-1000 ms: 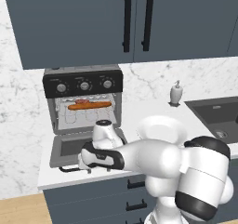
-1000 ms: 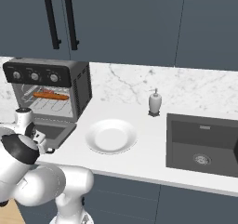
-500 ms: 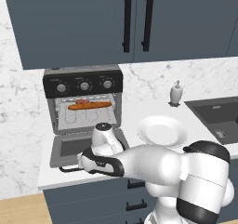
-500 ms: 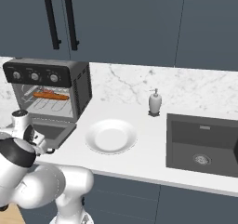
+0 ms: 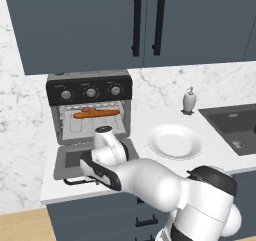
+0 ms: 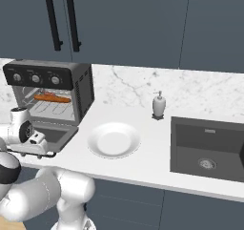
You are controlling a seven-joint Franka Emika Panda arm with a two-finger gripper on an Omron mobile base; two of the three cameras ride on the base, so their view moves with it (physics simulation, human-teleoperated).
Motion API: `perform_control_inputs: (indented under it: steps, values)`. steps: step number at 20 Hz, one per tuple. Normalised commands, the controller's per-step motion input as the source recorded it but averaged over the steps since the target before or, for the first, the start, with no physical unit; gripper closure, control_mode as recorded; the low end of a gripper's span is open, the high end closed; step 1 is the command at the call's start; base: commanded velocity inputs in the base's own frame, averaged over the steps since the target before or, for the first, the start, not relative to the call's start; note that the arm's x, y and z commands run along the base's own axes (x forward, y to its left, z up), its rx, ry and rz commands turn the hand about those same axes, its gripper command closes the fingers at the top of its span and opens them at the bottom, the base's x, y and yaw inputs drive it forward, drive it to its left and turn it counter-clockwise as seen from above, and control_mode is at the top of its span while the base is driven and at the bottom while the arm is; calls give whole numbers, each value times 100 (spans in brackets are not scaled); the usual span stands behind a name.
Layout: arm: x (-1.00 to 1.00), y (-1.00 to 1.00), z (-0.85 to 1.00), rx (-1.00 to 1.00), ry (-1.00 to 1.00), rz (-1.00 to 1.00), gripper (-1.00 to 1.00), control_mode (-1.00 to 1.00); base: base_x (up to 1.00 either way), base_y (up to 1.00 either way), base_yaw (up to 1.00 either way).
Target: Pick up the kebab skewer and baguette bread, and place them inside the toaster oven. Close the toaster oven door and start by setting the timer.
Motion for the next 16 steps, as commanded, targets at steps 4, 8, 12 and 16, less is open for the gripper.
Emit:
perform_control_inputs:
  steps: [4,8,12,16]
  values:
    - [60,-11,18,0,-33,0,-100,-100,0,0,0]
    - [46,-1,2,0,-49,0,-100,-100,0,0,0]
    - [52,-1,0,0,-52,0,-100,-100,0,0,0]
    - [69,-4,0,0,-50,0,-100,-100,0,0,0]
